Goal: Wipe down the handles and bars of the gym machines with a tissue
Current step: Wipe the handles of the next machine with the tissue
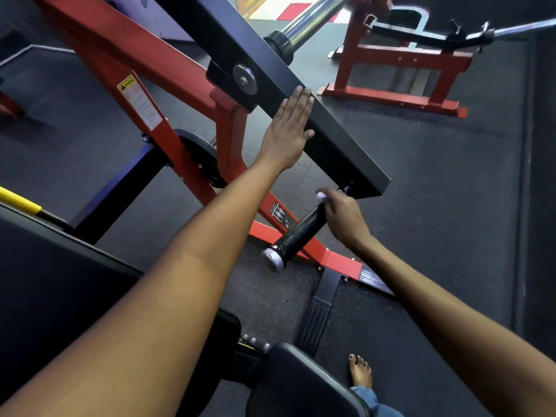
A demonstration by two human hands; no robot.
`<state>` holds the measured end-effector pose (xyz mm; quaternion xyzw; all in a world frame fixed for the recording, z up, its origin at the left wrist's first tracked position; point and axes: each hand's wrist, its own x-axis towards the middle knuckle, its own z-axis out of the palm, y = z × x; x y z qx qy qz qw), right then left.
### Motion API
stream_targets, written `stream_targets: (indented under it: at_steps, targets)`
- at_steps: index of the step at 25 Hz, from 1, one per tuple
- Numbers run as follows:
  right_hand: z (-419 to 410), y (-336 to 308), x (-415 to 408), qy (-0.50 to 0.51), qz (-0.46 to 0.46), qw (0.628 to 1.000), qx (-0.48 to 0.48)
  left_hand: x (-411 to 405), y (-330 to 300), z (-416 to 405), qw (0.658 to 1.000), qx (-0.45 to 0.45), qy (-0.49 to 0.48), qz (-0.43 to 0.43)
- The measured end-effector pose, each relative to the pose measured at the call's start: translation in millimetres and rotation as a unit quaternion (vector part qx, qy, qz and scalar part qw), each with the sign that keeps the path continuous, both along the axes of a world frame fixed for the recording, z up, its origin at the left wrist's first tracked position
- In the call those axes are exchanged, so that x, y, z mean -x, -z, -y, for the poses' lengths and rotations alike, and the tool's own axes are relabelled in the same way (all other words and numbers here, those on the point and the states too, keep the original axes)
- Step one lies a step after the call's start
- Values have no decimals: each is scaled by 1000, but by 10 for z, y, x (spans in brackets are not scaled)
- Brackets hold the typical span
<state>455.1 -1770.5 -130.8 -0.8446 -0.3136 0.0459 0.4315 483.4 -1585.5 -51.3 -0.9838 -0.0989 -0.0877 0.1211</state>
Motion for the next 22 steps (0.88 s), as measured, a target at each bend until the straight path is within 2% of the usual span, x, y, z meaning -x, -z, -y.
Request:
stream_targets:
  at_steps: [2,6,8,12,13,14,15,16,17,18,22]
  targets:
    - [-86,128,86,-52,44,997,43,-11,-8,0,1000,5,-8,-1]
    - [-172,99,716,-102,109,988,-47,-17,-27,24,1000,15,-7,-8]
    - [-232,-9,1117,-136,101,980,-101,-15,-47,22,1000,12,-13,-15]
    - [40,-224,1219,-215,-34,949,-228,3,-94,88,999,-17,-32,-25]
    - [143,-227,1132,-165,-103,942,-273,11,-92,103,999,-23,-32,-25]
    - [210,-196,975,-50,-195,928,-313,25,-87,107,999,-29,-32,-23]
    - [239,-91,742,104,-299,893,-321,40,-85,106,999,-31,-33,-20]
    - [242,36,489,230,-401,843,-275,48,-81,114,999,-28,-33,-18]
    - [223,120,285,271,-495,800,-203,51,-79,123,999,-21,-36,-17]
    - [160,169,133,257,-562,768,-169,50,-75,135,999,-16,-40,-18]
    - [-218,102,61,273,-640,650,-305,18,-84,159,998,-19,-54,-28]
